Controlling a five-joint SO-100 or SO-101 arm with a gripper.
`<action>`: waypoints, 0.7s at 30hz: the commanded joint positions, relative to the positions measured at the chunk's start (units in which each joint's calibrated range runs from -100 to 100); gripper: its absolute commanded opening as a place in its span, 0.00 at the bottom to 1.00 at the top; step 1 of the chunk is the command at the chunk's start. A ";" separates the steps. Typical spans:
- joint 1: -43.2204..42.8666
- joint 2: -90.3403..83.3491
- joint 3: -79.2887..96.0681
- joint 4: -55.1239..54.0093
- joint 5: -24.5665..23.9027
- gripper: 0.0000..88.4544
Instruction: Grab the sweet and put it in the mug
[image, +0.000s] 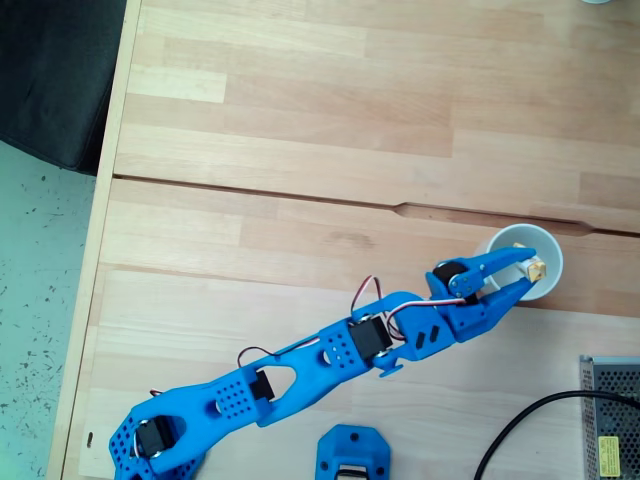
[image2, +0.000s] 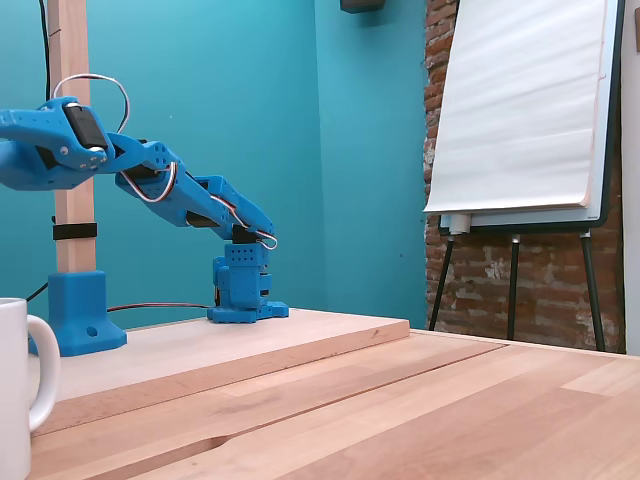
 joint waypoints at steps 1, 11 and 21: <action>0.54 -0.78 -4.72 -1.52 0.20 0.00; 0.68 1.46 -4.55 -1.52 0.20 0.00; 2.71 4.90 -4.64 -1.52 0.24 0.00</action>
